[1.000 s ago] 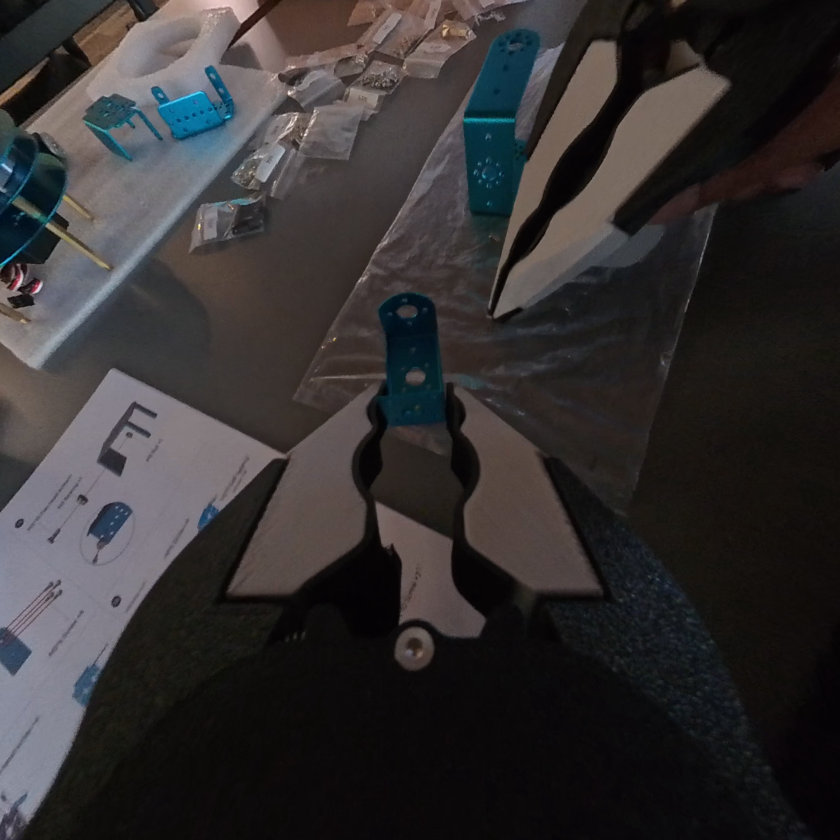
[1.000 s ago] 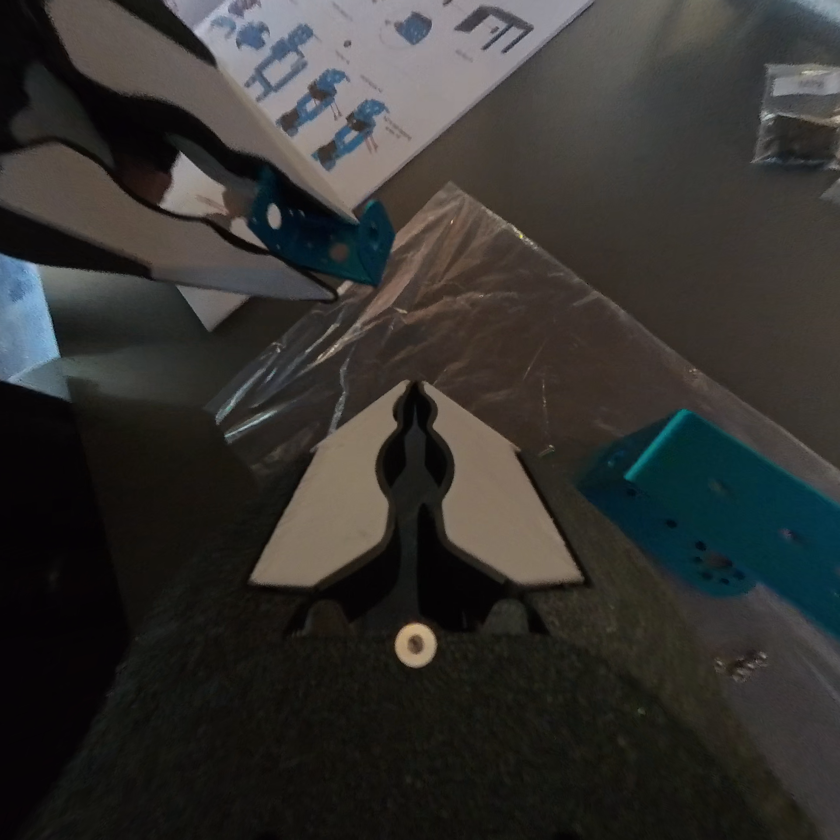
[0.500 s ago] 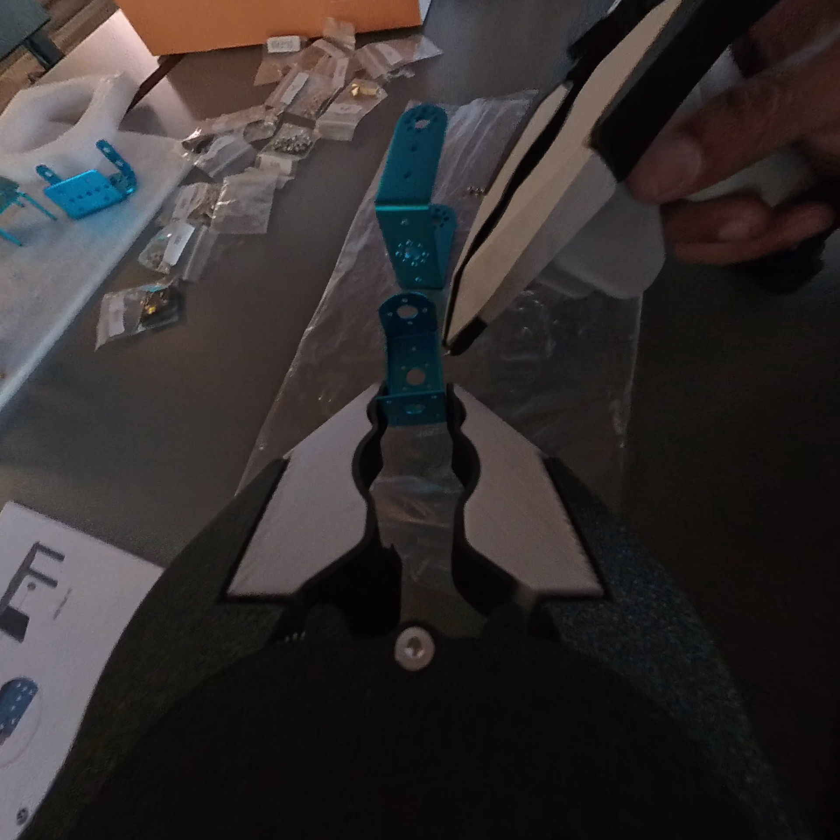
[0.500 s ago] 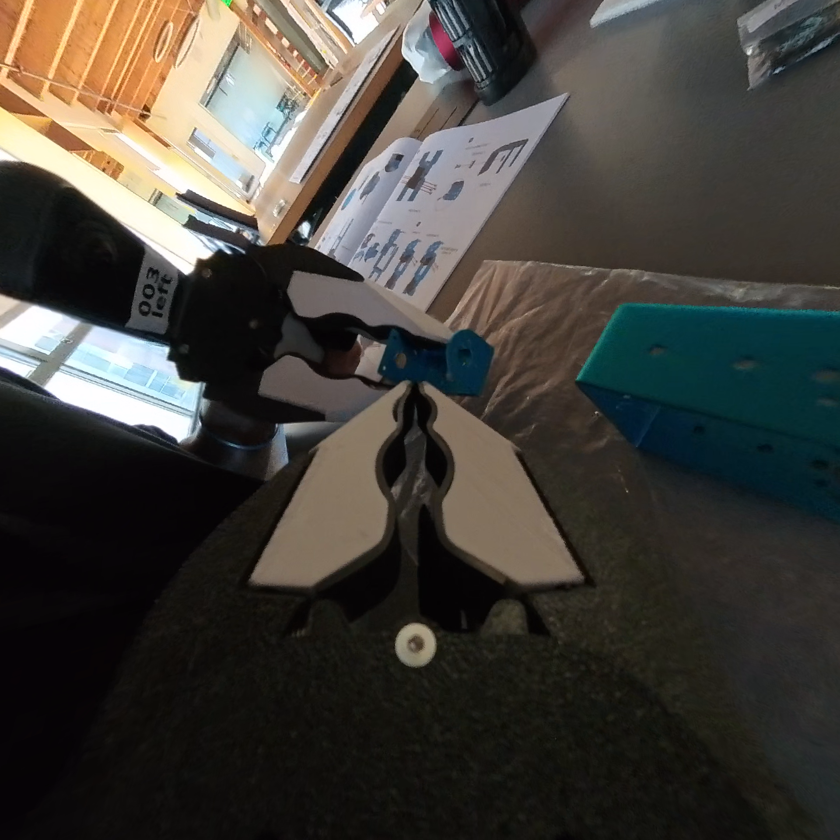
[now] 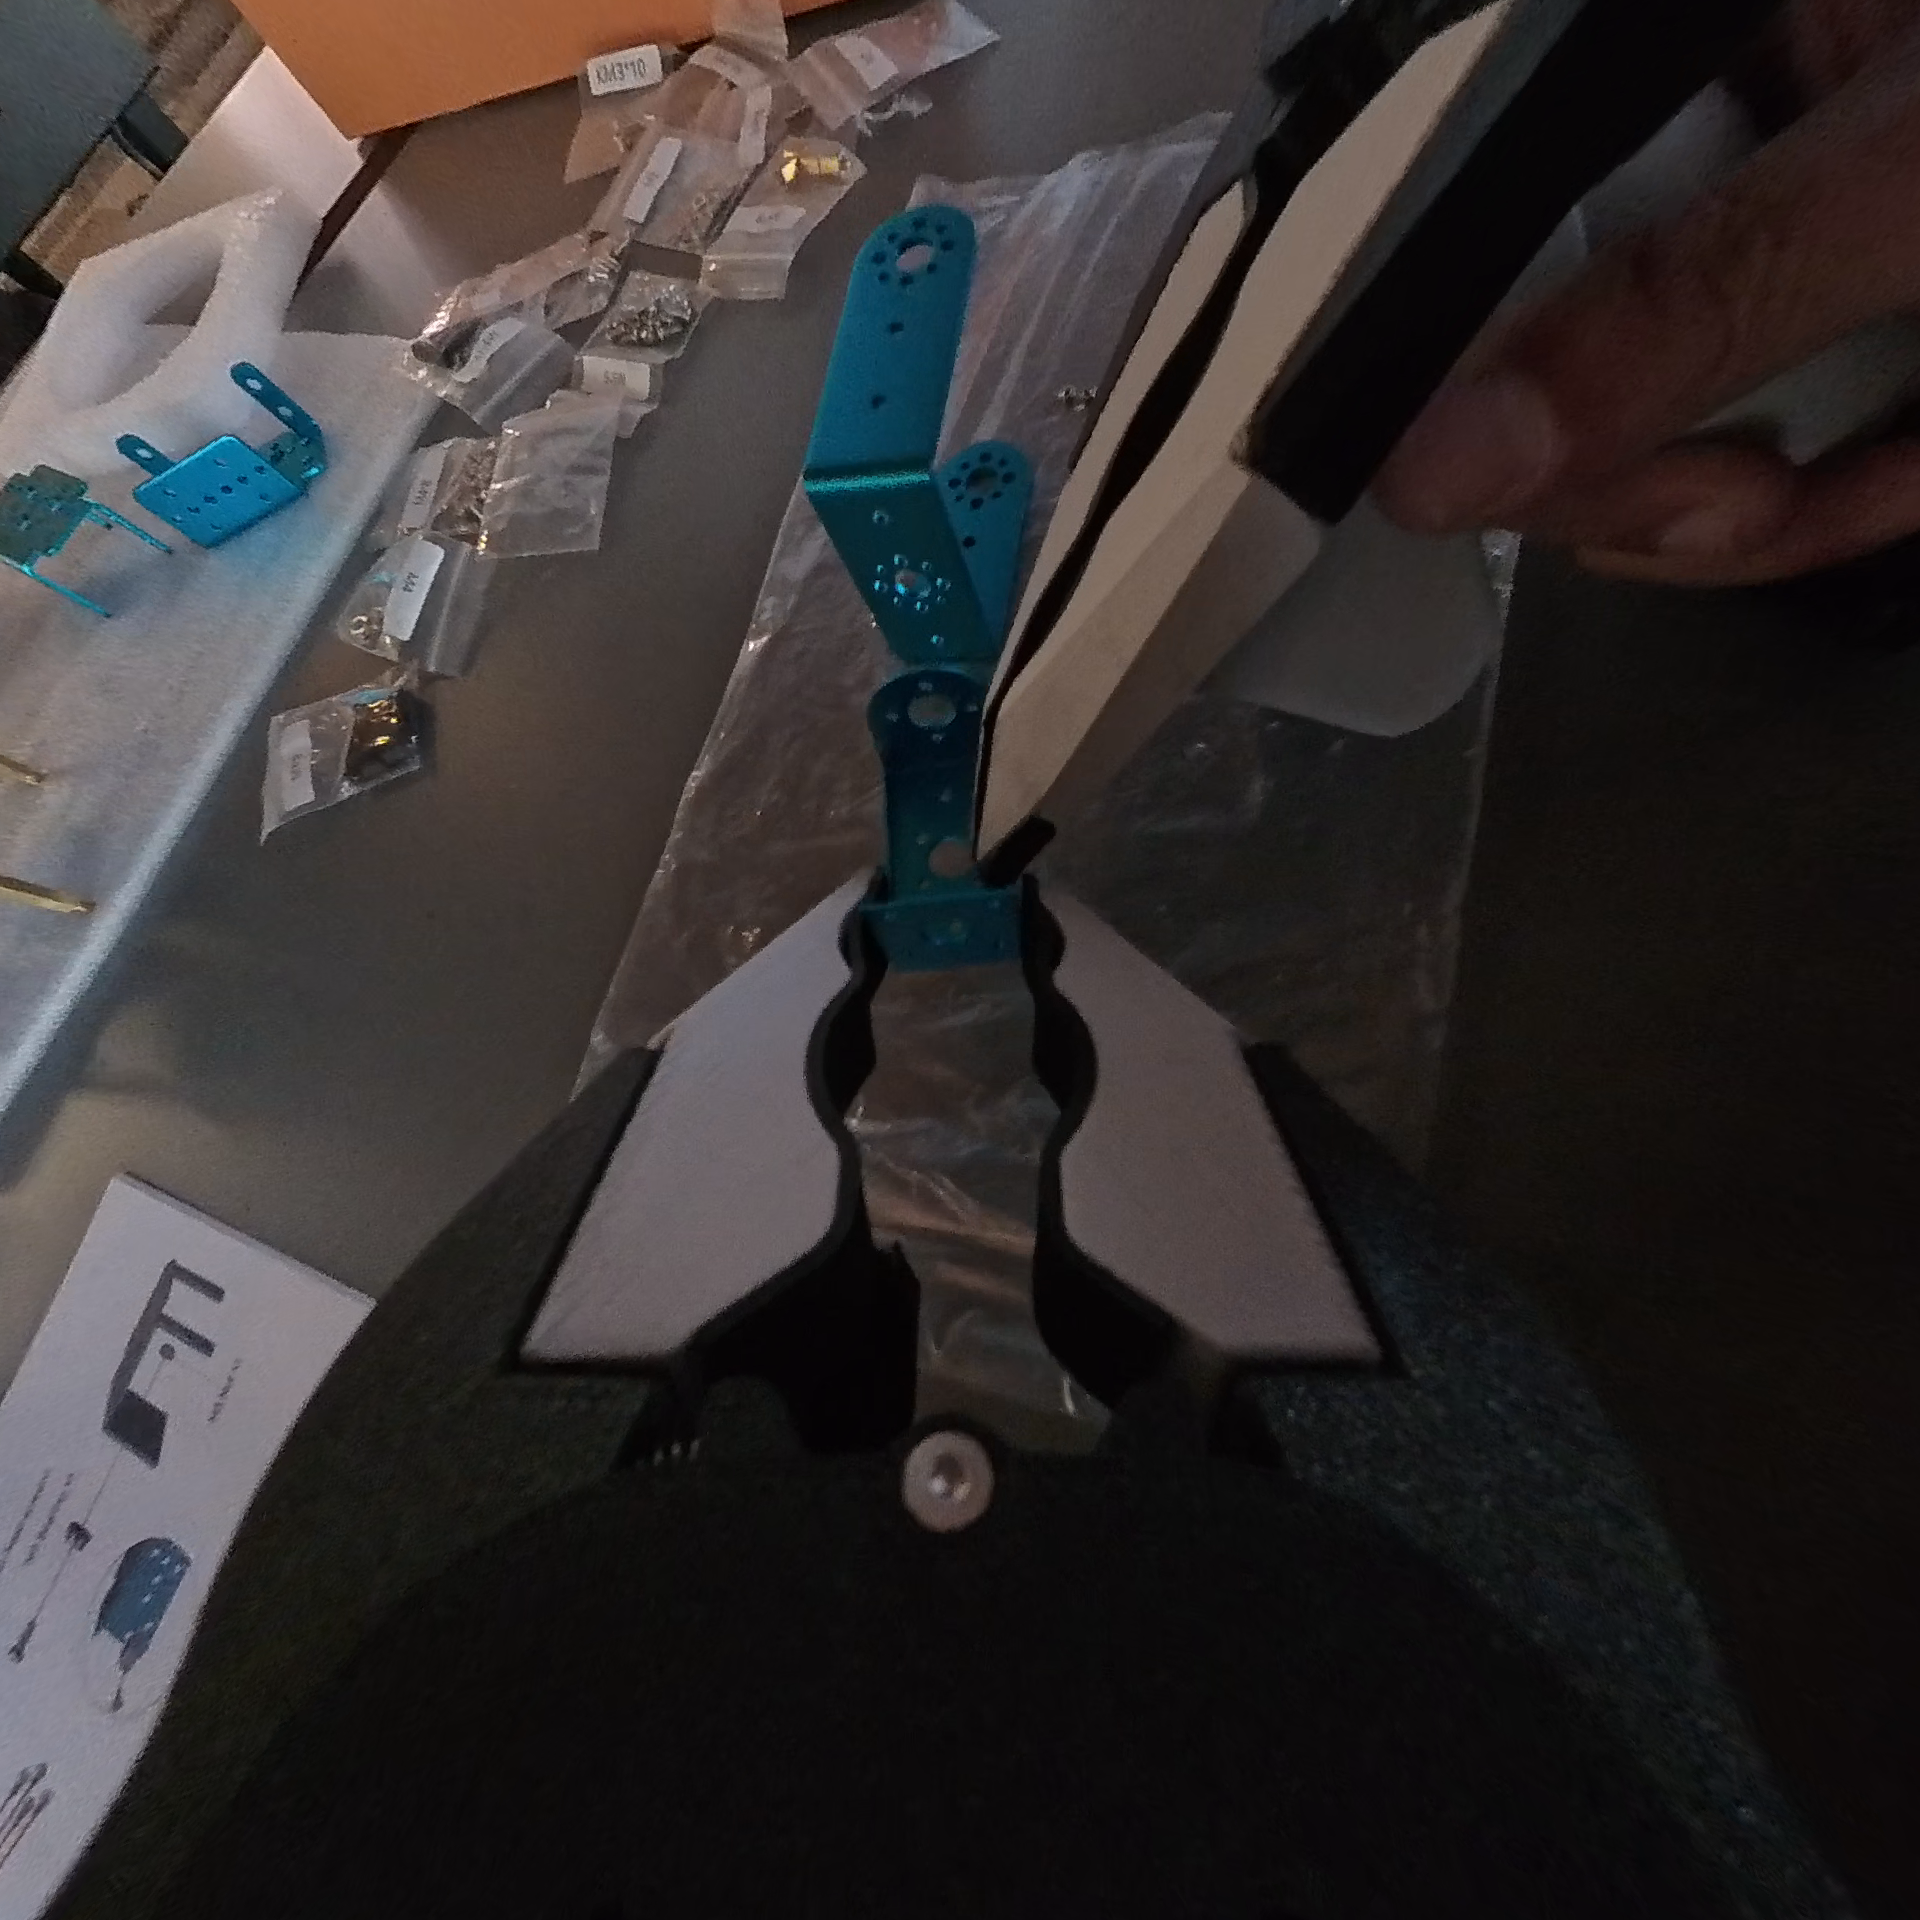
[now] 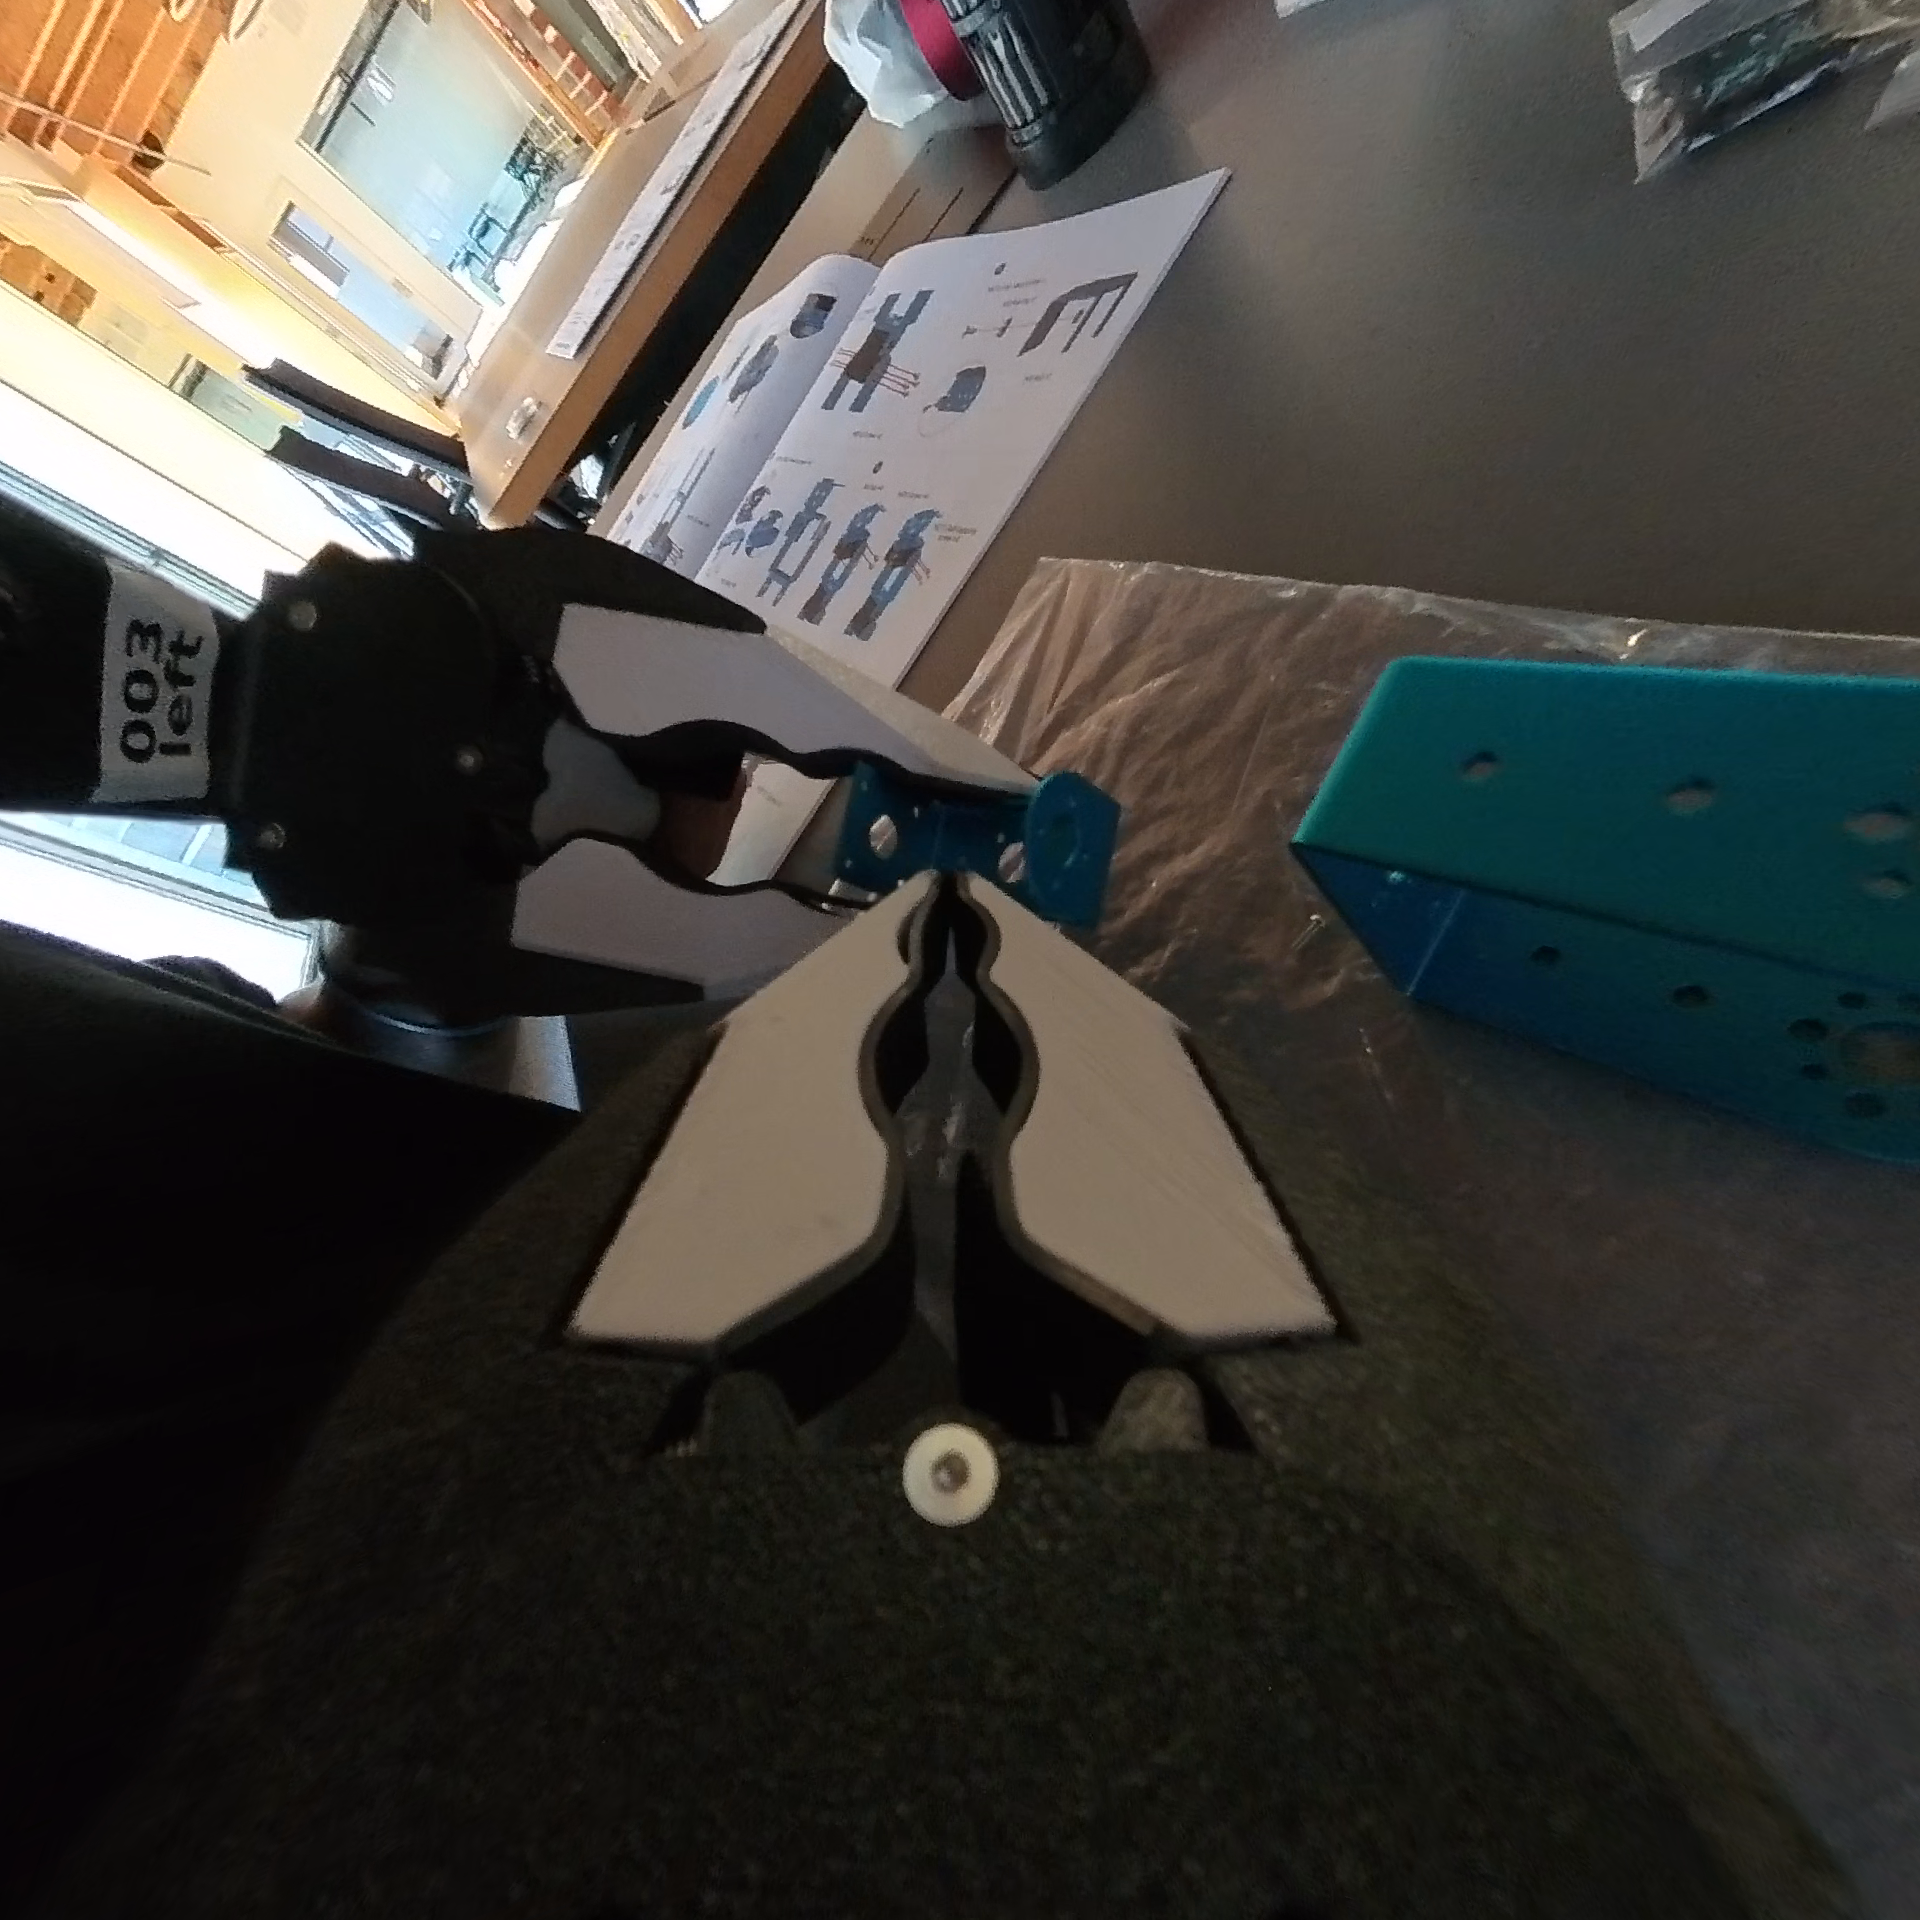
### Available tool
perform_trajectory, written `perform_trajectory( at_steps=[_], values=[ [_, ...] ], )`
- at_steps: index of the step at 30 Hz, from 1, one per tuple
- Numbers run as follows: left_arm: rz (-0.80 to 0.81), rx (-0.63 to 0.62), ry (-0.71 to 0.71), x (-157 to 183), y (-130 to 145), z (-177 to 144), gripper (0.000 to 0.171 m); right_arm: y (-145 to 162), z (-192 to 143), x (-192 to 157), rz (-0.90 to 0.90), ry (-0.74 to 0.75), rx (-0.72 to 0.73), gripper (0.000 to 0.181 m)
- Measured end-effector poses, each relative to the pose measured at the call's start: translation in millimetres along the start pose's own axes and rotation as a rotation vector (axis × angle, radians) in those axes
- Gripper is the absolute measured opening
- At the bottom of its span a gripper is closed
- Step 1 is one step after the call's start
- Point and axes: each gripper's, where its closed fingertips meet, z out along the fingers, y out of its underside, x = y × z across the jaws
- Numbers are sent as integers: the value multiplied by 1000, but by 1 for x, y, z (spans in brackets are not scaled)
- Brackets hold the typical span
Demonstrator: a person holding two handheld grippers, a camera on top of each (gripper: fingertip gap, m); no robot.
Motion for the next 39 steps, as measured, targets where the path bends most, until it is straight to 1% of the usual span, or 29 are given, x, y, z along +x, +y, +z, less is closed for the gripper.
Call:
perform_trajectory(
  at_steps=[14, 23, 30, 39],
  values=[
    [17, -7, -17, 0, 3, -2, 24, 3, 4, -1, 7, -7, -22, 0],
    [105, -14, -64, 0, 3, -3, 24, 5, 5, 0, 23, 2, -38, 0],
    [130, -7, -75, 0, 2, -4, 24, 6, 6, -1, -8, 38, -55, 0],
    [167, 30, -100, 1, -2, -6, 24, 5, 4, -5, -1, 32, -61, 0]
  ],
)
